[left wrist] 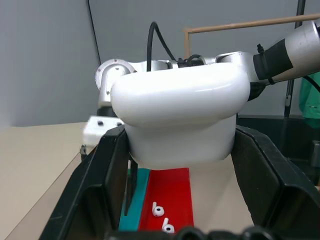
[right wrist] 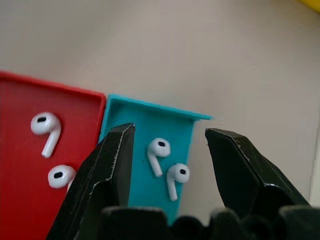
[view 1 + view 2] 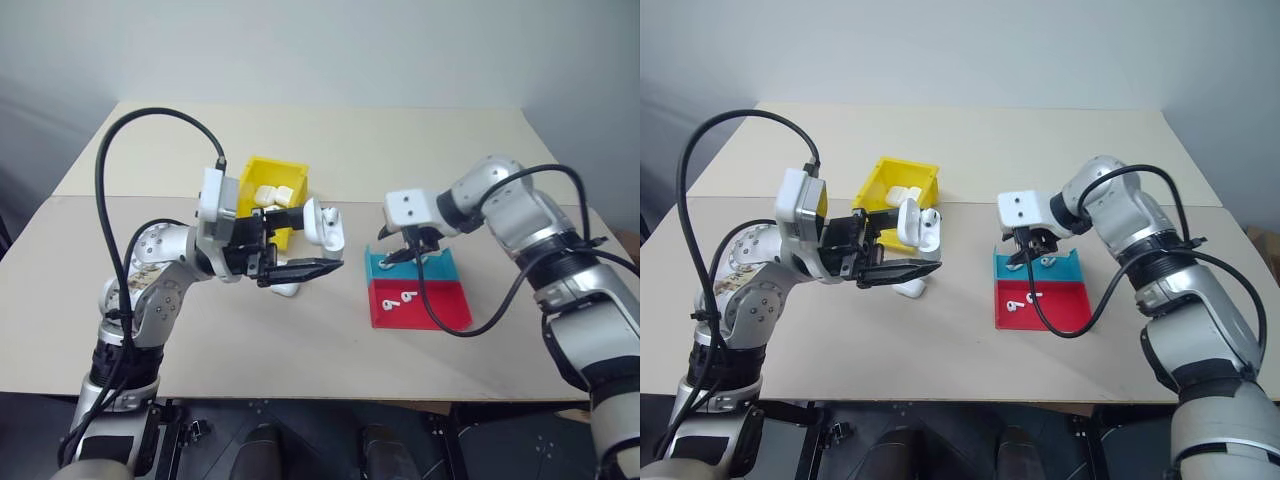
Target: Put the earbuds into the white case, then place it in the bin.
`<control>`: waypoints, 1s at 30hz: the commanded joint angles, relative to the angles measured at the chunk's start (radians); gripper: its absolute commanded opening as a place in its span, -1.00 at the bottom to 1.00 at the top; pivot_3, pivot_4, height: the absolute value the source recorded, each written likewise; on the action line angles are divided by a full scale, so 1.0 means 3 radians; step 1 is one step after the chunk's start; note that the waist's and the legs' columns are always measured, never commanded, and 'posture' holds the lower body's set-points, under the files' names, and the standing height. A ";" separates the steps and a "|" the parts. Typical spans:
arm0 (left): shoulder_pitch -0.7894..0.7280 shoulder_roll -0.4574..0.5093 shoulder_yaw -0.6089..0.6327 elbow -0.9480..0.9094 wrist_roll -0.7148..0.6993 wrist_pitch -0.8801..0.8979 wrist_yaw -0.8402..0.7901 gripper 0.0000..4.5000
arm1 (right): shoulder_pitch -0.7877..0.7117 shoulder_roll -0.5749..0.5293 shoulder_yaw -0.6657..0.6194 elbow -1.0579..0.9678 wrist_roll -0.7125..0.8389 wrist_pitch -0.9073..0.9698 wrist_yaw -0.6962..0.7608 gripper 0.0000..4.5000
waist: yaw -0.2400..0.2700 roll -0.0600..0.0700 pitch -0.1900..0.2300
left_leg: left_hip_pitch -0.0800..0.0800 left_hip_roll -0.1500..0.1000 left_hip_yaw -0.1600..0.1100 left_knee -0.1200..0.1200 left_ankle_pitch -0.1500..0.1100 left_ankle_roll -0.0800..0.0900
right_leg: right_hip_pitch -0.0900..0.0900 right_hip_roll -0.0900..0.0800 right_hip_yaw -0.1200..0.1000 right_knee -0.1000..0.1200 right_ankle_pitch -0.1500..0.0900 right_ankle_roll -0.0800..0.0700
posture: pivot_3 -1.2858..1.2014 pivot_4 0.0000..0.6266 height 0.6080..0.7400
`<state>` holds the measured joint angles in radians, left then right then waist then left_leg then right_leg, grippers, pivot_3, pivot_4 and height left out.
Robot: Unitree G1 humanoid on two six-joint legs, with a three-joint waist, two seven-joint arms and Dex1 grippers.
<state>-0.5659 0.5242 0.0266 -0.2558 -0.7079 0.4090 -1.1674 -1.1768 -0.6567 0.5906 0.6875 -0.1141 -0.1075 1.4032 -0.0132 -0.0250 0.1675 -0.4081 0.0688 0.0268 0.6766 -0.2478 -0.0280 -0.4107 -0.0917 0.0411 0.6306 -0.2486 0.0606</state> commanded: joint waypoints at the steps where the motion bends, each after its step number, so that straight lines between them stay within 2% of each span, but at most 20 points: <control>1: 0.0022 0.0045 0.0109 -0.0163 -0.0034 -0.0082 0.0041 0.24 | -0.0251 0.0110 -0.0026 0.0400 -0.0211 -0.0459 0.0047 0.22 | -0.0009 0.0002 0.0001 | 0.0001 0.0000 0.0000 0.0000 0.0000 0.0000 | 0.0000 0.0000 0.0000 0.0001 0.0000 0.0000 | 0.03 -0.52 1.00; 10: 0.0121 0.0101 0.0147 -0.0350 -0.0053 -0.0054 0.0170 0.24 | -0.0412 0.0428 -0.0062 0.1121 -0.0567 -0.0950 -0.0011 0.22 | -0.0022 0.0004 0.0002 | 0.0004 0.0002 0.0000 -0.0001 0.0002 -0.0003 | -0.0001 0.0002 0.0001 0.0006 0.0000 -0.0001 | 0.03 -0.52 1.00; 23: 0.0190 0.0150 0.0193 -0.0451 -0.0084 -0.0035 0.0257 0.24 | -0.0480 0.0611 -0.0067 0.1537 -0.0917 -0.1164 -0.0249 0.22 | -0.0030 0.0006 0.0003 | 0.0007 0.0002 0.0000 -0.0001 0.0004 -0.0007 | -0.0001 0.0002 0.0001 0.0012 0.0000 -0.0001 | 0.03 -0.52 1.00; 26: 0.0190 0.0165 0.0203 -0.0450 -0.0086 -0.0039 0.0262 0.24 | -0.0488 0.0640 -0.0077 0.1576 -0.0965 -0.1169 -0.0274 -0.06 | -0.0033 0.0006 0.0003 | 0.0007 0.0002 0.0000 -0.0001 0.0005 -0.0008 | -0.0001 0.0002 0.0001 0.0013 0.0000 -0.0001 | 0.03 -0.52 1.00; 30: 0.0207 0.0176 0.0214 -0.0480 -0.0098 -0.0040 0.0279 0.24 | -0.0476 0.0655 -0.0077 0.1606 -0.1029 -0.1181 -0.0294 -0.65 | -0.0045 0.0006 0.0003 | 0.0008 0.0002 0.0000 -0.0001 0.0005 -0.0008 | -0.0001 0.0002 0.0001 0.0015 0.0000 -0.0001 | 0.03 -0.52 1.00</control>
<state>-0.5027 0.5677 0.0612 -0.3598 -0.7136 0.4122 -1.0887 -1.3007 -0.4592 0.5790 1.1664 -0.4128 -0.4526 1.3169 -0.0267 -0.0233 0.1684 -0.4056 0.0693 0.0268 0.6763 -0.2463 -0.0305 -0.4109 -0.0911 0.0415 0.6353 -0.2485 0.0603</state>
